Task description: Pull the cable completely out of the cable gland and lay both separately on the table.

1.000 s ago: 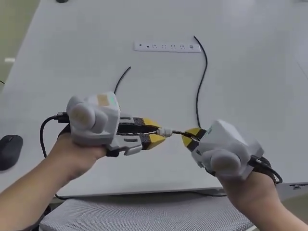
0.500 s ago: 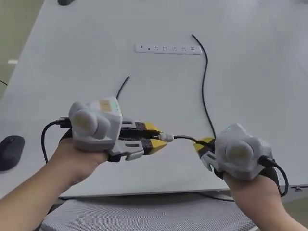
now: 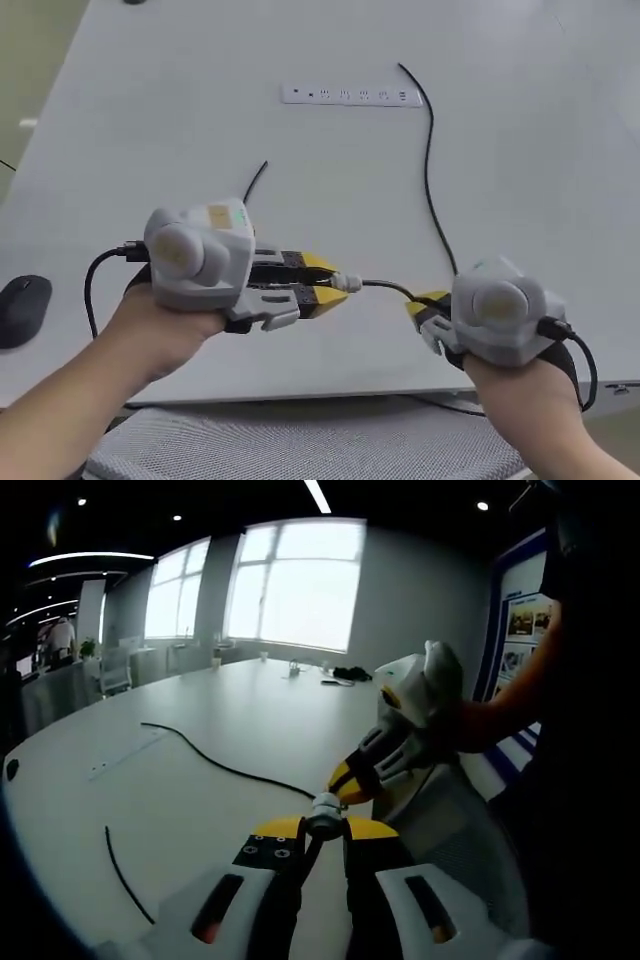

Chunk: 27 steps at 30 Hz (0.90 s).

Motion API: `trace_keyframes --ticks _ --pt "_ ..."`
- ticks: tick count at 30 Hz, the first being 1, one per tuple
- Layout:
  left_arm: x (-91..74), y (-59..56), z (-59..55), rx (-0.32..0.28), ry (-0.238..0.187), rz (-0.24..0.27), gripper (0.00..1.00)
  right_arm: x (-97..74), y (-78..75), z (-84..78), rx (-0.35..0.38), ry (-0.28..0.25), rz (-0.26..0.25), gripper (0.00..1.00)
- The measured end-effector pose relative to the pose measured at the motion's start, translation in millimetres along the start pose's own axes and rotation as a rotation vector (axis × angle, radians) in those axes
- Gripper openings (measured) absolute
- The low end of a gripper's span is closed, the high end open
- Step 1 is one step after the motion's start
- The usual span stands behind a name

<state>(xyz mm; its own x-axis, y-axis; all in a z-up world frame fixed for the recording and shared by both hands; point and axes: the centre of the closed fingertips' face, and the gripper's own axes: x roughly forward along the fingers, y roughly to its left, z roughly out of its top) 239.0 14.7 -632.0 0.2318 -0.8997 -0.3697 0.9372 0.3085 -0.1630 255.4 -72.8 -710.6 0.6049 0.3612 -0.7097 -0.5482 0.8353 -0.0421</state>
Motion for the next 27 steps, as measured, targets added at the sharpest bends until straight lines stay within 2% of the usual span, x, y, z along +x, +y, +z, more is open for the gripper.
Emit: trace_keyframes --ticks 10,14,17,21,25,27 --pt "-3.2 4.3 1.8 -0.006 -0.009 0.003 0.15 -10.7 2.4 6.5 -0.077 -0.025 -0.009 0.03" --pt "-3.2 4.1 2.2 -0.009 -0.012 0.001 0.15 -16.8 8.8 13.5 -0.126 -0.040 -0.005 0.10" --pt "-3.0 3.5 2.9 -0.016 -0.016 -0.002 0.15 -23.9 15.8 25.9 -0.187 -0.061 -0.004 0.11" --pt "-2.8 2.7 2.8 -0.010 -0.013 -0.008 0.15 -30.0 26.8 45.9 -0.310 -0.090 -0.001 0.12" --pt "-3.5 2.4 1.5 -0.002 -0.007 -0.013 0.15 -29.8 43.3 61.1 -0.434 -0.096 0.014 0.13" --pt "-4.0 3.2 0.5 -0.004 -0.005 -0.013 0.15 -28.0 51.2 65.1 -0.464 -0.098 0.028 0.13"
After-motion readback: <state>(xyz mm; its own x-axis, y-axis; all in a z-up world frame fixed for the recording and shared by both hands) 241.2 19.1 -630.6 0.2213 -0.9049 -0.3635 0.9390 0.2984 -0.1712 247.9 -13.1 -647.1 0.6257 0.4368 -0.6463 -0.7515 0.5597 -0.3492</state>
